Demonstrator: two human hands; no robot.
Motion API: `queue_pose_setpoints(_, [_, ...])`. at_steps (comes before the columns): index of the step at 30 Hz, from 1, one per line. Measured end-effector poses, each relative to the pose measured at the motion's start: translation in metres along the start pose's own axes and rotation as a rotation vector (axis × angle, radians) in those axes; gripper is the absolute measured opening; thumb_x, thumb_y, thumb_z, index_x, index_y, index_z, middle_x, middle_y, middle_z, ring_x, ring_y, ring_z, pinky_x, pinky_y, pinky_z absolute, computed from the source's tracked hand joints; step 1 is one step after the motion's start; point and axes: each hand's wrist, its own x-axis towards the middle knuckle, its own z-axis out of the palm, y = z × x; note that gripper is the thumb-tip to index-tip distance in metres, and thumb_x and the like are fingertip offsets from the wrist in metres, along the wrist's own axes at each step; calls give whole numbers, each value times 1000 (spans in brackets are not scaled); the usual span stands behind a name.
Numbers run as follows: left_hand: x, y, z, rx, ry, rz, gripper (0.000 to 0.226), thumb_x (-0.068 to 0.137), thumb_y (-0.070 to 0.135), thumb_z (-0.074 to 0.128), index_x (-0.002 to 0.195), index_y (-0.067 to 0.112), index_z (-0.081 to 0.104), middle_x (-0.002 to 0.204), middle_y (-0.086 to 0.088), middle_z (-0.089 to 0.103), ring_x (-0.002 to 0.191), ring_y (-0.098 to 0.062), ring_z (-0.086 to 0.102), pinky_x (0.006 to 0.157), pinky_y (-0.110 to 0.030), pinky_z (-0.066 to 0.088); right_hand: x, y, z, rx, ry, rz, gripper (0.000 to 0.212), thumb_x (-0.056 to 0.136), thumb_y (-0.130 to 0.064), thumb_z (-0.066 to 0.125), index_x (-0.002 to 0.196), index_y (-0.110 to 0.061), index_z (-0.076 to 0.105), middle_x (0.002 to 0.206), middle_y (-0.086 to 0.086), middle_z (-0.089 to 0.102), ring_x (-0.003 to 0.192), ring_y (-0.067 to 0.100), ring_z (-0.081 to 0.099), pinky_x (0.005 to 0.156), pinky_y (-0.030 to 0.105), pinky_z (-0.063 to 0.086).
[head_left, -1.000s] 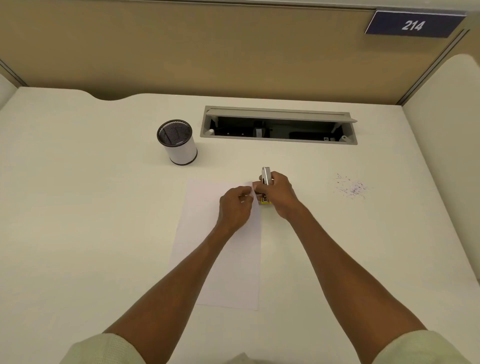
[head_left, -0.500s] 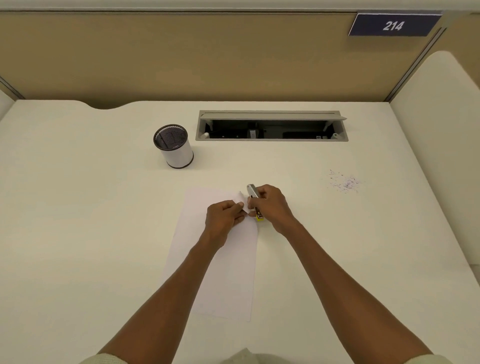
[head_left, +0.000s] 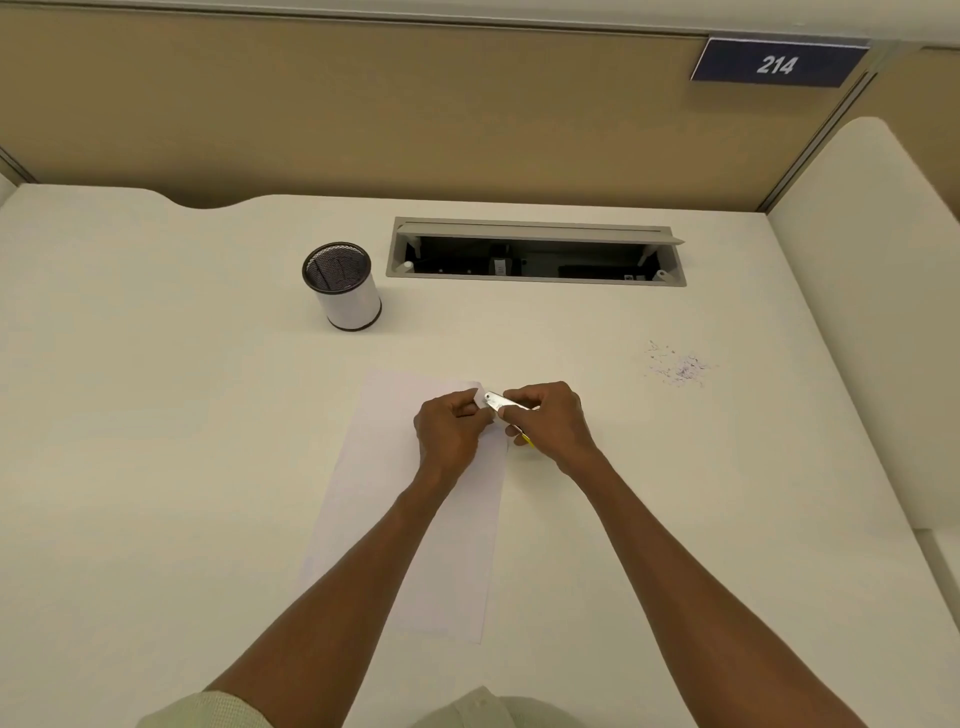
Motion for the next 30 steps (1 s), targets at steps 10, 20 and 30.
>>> queue_pose_setpoints(10, [2,0,8,94,30,3,22,83,9,71,67,24,75,71,-15,71,65,-17,59,79,-54,59,5,-7,-1,-158,-20,-28,15,79,-21,73,77,-6,75,76,13,73,62,28,69,55,35,57])
queue_pose_setpoints(20, [0,0,7,0,35,-56,17,84,11,76,80,27,80,72,6,77,79,-15,74,84,-43,62,-2,1,11,-125,46,-48,24,85,-27,70,82,-4,70,76,12,71,58,23,67,52,33,55])
queue_pose_setpoints(30, [3,-4,6,-23,-13,-119,6,84,14,79,88,16,82,79,-5,78,84,-23,76,81,-35,63,-14,14,37,30,248,67,37,87,-44,66,78,-8,65,69,4,69,61,20,66,54,30,54])
